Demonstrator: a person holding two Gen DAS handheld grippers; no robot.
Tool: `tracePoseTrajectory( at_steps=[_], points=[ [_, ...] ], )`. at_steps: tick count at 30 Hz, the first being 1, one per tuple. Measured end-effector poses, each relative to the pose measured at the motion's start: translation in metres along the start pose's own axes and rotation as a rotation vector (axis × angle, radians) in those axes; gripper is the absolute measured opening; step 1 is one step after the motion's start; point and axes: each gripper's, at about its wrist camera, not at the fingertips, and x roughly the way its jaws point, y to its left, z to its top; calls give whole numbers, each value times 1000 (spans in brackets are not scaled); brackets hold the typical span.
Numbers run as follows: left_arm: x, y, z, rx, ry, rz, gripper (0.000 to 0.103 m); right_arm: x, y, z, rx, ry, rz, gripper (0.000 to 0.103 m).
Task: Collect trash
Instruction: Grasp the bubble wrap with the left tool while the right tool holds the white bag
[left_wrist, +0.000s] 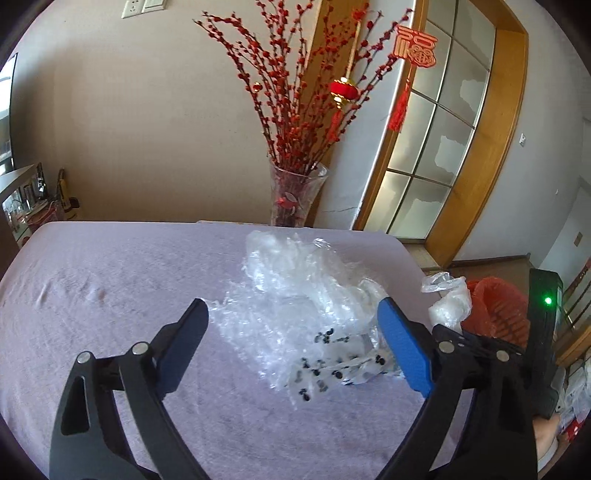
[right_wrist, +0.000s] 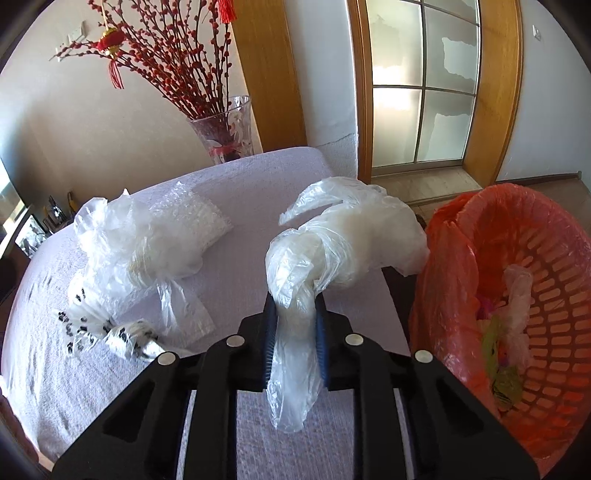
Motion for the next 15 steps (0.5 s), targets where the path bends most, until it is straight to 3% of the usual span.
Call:
tracePoseTrajectory(
  at_steps=[9, 11, 13, 15],
  points=[
    [68, -36, 5, 50, 176, 24, 69, -25, -10, -14, 8, -28, 38, 18],
    [79, -37, 4, 56, 201, 45, 58, -29, -12, -15, 11, -32, 43, 18],
    [87, -35, 2, 45, 225, 37, 31, -32, -13, -17, 10, -36, 45, 18],
    [87, -33, 0, 32, 229, 14, 21, -34, -14, -17, 7, -37, 48, 18]
  ],
)
